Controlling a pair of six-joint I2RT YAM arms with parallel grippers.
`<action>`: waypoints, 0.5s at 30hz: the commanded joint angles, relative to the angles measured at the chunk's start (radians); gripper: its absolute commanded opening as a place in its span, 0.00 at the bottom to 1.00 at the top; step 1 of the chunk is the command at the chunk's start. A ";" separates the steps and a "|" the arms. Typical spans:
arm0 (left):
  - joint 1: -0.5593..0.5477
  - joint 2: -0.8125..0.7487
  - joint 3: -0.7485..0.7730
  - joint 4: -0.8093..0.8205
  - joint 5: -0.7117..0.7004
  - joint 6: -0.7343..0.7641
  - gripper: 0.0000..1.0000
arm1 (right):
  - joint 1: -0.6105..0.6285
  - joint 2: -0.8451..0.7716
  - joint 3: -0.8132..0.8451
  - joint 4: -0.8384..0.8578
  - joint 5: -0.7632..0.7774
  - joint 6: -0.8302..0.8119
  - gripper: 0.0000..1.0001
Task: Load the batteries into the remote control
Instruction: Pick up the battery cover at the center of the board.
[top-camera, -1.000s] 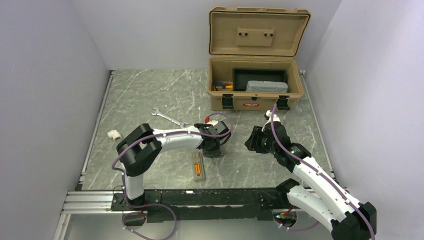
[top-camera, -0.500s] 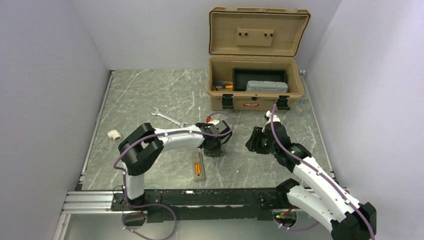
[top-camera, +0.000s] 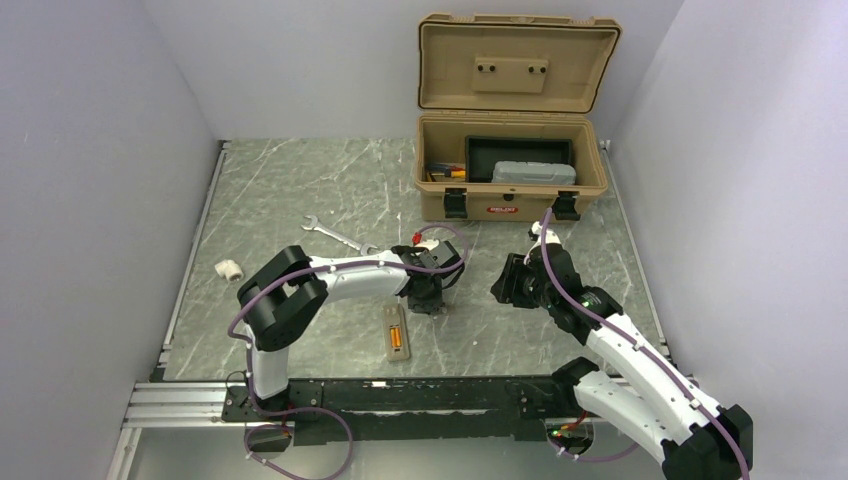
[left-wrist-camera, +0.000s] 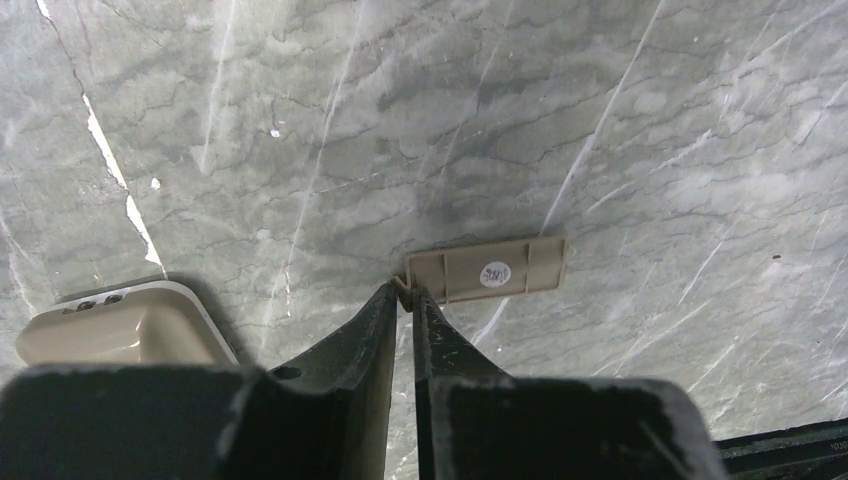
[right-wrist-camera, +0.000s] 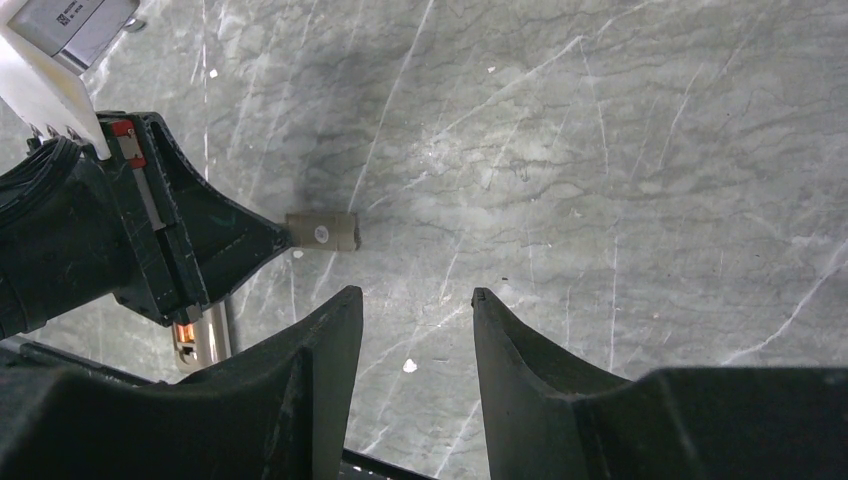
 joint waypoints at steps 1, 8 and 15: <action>-0.006 0.009 0.007 0.002 -0.023 -0.012 0.15 | -0.005 -0.017 0.006 0.004 -0.010 -0.007 0.47; -0.006 0.007 0.003 0.002 -0.028 -0.011 0.09 | -0.004 -0.020 0.004 -0.002 -0.010 -0.013 0.47; -0.006 -0.002 0.013 -0.006 -0.035 -0.002 0.05 | -0.005 -0.020 -0.003 0.008 -0.010 -0.024 0.48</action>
